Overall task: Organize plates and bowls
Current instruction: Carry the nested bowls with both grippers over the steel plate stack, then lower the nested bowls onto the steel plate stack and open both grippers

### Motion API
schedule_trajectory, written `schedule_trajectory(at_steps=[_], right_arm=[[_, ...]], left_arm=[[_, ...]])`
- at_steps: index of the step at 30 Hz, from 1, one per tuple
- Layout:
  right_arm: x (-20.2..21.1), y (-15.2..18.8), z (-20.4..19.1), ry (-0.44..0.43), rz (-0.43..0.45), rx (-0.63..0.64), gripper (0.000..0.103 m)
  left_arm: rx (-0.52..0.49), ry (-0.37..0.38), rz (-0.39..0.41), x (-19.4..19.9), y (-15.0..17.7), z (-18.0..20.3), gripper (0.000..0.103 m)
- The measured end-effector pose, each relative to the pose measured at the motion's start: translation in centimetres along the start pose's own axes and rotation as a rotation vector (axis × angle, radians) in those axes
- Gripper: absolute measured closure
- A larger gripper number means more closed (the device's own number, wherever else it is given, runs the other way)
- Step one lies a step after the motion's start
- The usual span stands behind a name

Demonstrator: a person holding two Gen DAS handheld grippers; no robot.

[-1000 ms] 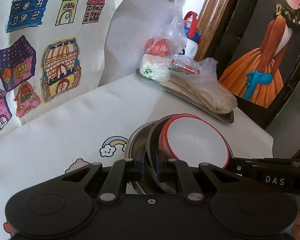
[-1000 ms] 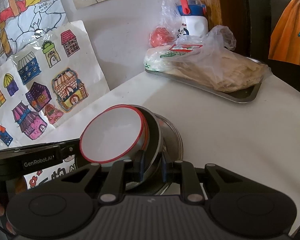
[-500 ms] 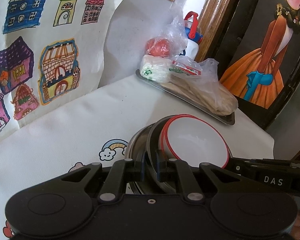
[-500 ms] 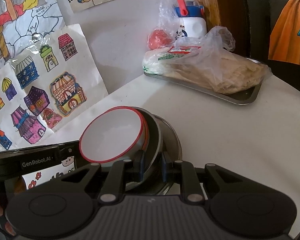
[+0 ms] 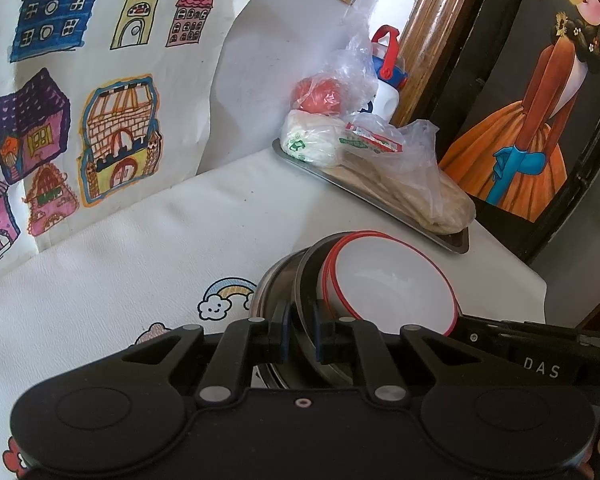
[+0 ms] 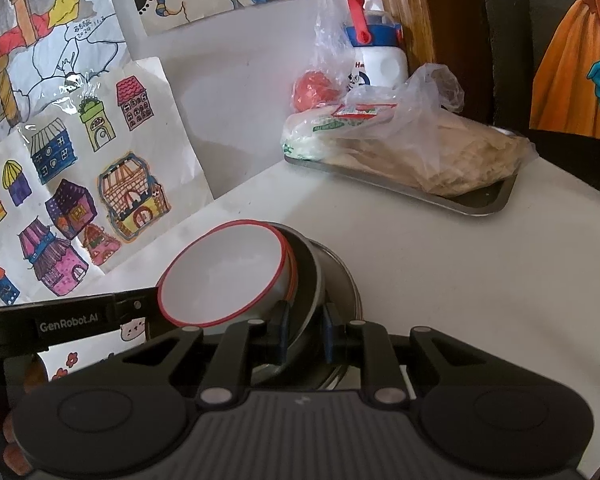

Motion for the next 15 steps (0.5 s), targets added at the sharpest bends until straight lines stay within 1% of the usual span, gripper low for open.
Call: schedule_trajectory(at_steps=[6, 8, 15], right_arm=[[0.10, 0.16, 0.04, 0.010, 0.024, -0.008, 0.082], [0.11, 0.19, 0.12, 0.010, 0.027, -0.016, 0.082], [0.30, 0.49, 0.09, 0.031, 0.050, -0.026, 0.081]], left_arm=[[0.005, 0.001, 0.001, 0.07, 0.02, -0.05, 0.091], [0.003, -0.006, 0.005, 0.10, 0.04, -0.04, 0.088], [0.008, -0.015, 0.013, 0.20, 0.22, -0.18, 0.083]])
Point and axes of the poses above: each gripper's, at about its wrist camera, not at the fingertips, and x roughly against the way its jaws point, z to its right, y to its underside, the point moved 2 cm from there along -x, roughly the way its jaws point, and after that the axes turned 2 degrees about -x, right-handed, at the moved point
